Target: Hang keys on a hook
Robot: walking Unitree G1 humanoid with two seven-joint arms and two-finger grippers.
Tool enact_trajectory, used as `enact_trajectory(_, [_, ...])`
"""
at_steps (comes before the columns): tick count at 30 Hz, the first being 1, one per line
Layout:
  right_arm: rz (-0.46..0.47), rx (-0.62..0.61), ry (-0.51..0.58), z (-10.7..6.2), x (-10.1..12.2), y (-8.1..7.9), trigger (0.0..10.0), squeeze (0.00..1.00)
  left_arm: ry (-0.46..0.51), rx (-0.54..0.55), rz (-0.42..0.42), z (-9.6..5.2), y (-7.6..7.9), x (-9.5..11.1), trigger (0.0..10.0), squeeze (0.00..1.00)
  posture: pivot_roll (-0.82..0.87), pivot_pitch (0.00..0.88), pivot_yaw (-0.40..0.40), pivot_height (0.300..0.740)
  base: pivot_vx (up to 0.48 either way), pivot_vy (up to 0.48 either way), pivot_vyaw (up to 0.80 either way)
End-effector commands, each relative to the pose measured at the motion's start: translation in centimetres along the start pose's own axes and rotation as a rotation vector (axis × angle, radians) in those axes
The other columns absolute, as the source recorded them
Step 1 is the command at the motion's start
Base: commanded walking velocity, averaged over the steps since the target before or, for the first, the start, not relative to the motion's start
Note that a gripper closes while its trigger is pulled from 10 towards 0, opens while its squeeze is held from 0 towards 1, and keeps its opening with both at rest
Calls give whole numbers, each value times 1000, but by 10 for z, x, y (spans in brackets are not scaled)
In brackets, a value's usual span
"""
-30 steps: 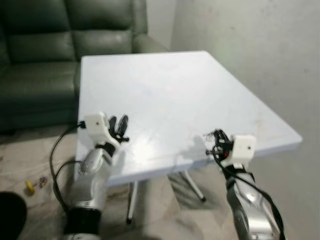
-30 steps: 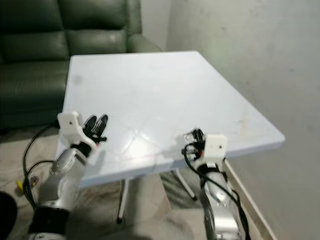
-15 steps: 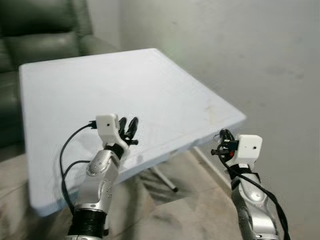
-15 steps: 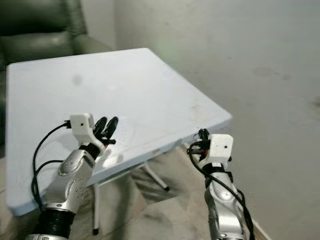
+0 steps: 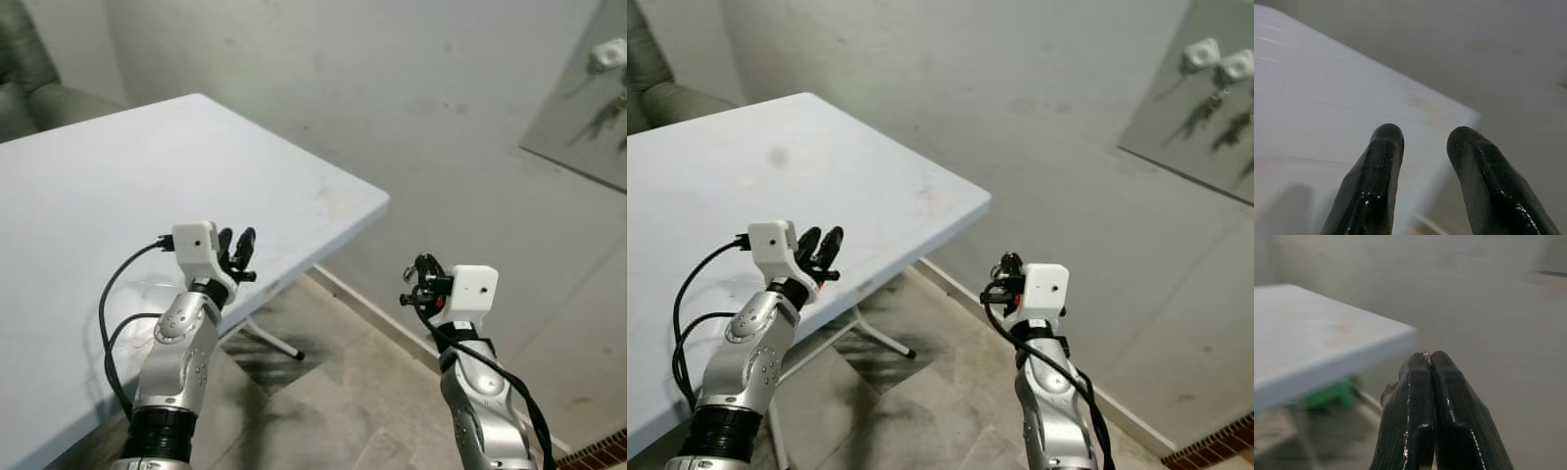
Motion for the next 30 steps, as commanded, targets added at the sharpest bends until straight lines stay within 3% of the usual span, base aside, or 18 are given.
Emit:
enact_trajectory(1, [2,1,21,2,5,-2,10000,0,7,1,23,0,-3,5,10000,0,134,0,-46,740,0,0,-781])
enact_trajectory(25, [-4,5,13,0,4,-3,10000,0,-11,15,19,-1,-3,1,10000,0,136,0,-51,740,0,0,-781])
enact_trajectory(30, [18,-5,14,0,5,-2,10000,0,-15,27,-4,-2,-4,0,10000,0,135,0,-53,740,0,0,0])
Point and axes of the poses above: a point about 5 cm out from each wrist's last joint towards the gripper, its own z axis pointing out of the wrist towards the gripper, its own x axis along the axis of the wrist's last joint, y = z × x, the point moved 3 cm from there along z, pointing out of the wrist towards the gripper, and after that the axes turned 3 degrees about z, right-handed, at the moved point
